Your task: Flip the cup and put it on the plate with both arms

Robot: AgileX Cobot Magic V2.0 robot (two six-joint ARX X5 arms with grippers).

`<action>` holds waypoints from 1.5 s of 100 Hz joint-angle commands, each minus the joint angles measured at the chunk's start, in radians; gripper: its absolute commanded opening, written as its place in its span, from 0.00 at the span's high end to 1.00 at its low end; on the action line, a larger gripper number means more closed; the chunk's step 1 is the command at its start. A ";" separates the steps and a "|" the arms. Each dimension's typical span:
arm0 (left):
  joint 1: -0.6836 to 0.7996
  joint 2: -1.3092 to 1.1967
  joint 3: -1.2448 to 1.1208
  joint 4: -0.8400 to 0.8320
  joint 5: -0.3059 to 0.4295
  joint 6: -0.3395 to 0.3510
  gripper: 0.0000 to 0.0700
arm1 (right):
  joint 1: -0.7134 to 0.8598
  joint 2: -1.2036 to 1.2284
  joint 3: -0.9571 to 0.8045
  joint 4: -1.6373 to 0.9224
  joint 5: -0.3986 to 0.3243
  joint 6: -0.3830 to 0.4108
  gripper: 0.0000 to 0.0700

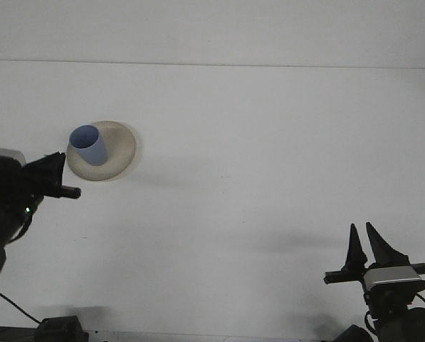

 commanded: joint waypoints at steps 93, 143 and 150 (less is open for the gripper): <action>0.003 -0.579 -0.583 0.385 -0.161 -0.010 0.98 | 0.006 0.001 0.005 0.072 0.026 -0.048 1.00; -0.117 -0.677 -0.814 0.546 -0.244 0.016 0.98 | 0.006 0.001 0.005 0.072 0.026 -0.048 1.00; -0.125 -0.713 -0.911 0.608 -0.243 -0.006 0.98 | 0.006 0.001 0.005 0.072 0.026 -0.048 1.00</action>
